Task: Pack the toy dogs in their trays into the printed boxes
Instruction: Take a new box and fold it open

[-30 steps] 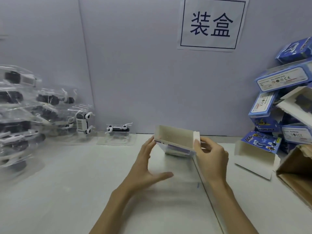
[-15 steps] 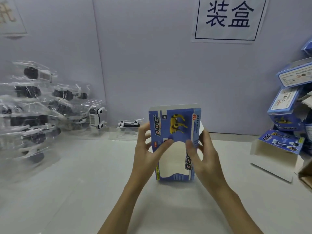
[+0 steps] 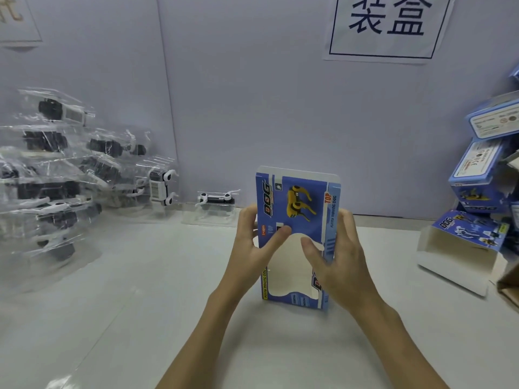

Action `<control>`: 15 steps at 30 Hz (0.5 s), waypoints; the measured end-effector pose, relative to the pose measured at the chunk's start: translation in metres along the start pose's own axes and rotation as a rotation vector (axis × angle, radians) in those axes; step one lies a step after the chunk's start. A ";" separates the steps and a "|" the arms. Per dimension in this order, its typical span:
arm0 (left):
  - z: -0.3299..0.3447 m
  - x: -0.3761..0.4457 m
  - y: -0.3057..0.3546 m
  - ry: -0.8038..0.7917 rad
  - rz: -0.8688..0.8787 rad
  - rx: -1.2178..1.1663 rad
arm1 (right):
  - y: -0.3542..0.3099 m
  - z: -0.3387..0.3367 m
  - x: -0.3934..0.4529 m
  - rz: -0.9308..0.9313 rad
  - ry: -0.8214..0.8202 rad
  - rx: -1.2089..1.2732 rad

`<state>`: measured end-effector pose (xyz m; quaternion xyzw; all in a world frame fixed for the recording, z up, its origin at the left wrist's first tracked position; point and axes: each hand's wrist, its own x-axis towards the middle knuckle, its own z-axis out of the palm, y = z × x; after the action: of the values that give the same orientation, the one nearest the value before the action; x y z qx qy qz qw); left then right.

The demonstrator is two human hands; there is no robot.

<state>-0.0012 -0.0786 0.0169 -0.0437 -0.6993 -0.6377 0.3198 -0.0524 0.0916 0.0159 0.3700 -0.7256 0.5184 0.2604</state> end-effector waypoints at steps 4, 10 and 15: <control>-0.001 0.000 0.002 -0.017 -0.037 0.009 | -0.006 -0.002 0.004 -0.036 -0.003 -0.086; -0.004 -0.004 0.006 -0.084 -0.020 0.013 | -0.002 -0.011 0.006 -0.021 -0.084 -0.075; -0.006 -0.004 0.009 -0.037 0.044 0.039 | -0.007 -0.016 0.004 0.092 -0.044 0.062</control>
<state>0.0079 -0.0813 0.0224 -0.0646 -0.7165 -0.6157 0.3215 -0.0495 0.1039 0.0281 0.3553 -0.7311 0.5438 0.2085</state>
